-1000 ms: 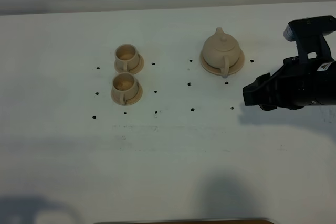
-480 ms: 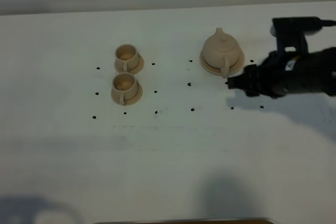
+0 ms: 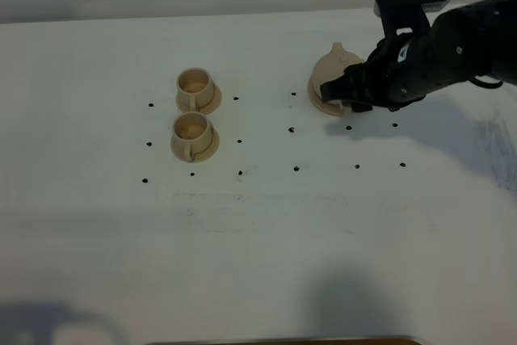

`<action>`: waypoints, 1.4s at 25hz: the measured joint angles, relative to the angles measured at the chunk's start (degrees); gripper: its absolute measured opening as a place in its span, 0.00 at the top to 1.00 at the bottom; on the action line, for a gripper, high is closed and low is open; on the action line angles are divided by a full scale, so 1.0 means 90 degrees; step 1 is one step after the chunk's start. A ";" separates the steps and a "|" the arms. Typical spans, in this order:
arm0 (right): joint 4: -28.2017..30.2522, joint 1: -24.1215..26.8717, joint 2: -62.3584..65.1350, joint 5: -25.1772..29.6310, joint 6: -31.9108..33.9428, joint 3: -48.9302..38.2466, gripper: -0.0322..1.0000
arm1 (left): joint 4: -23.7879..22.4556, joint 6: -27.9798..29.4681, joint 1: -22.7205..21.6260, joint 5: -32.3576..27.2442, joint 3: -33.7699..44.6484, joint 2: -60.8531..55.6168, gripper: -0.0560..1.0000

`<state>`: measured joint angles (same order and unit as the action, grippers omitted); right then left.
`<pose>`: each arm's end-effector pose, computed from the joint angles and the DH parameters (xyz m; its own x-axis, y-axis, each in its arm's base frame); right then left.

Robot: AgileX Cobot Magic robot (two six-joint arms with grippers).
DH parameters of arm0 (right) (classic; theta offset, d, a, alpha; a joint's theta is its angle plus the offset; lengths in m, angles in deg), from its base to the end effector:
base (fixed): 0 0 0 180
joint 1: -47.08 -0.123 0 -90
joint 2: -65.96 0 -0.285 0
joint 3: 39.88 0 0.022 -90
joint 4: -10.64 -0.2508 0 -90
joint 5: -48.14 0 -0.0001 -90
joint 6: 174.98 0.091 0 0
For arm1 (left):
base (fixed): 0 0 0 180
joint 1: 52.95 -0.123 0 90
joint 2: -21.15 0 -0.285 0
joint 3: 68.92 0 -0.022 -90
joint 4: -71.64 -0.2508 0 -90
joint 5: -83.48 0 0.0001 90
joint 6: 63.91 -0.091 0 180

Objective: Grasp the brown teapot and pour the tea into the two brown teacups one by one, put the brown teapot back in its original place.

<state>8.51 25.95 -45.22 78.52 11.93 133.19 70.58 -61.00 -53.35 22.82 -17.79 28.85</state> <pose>0.3557 0.1393 0.2124 -0.8420 -0.1624 -0.5144 -0.2444 0.9650 0.0954 -0.0001 0.0015 0.2649 -0.4909 -0.0451 -0.8701 -0.0415 0.9987 -0.0284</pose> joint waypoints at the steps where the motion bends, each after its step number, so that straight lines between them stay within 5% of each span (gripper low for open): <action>1: 0.0066 0.0007 -0.0059 0.0100 0.0037 0.0104 0.54 | 0.0000 0.0000 0.0000 0.0000 0.0000 0.0000 0.38; 17: -0.0375 0.0131 -0.1290 0.0847 0.0280 0.1362 0.54 | 0.0000 0.0000 0.0000 0.0000 0.0000 0.0000 0.38; 35: 0.0178 0.0197 -0.1566 0.0875 0.0285 0.1580 0.55 | 0.0000 0.0000 0.0000 0.0000 0.0000 0.0000 0.38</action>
<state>10.11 27.72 -59.32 86.40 14.49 147.41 70.58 -61.00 -53.35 22.82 -17.79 28.85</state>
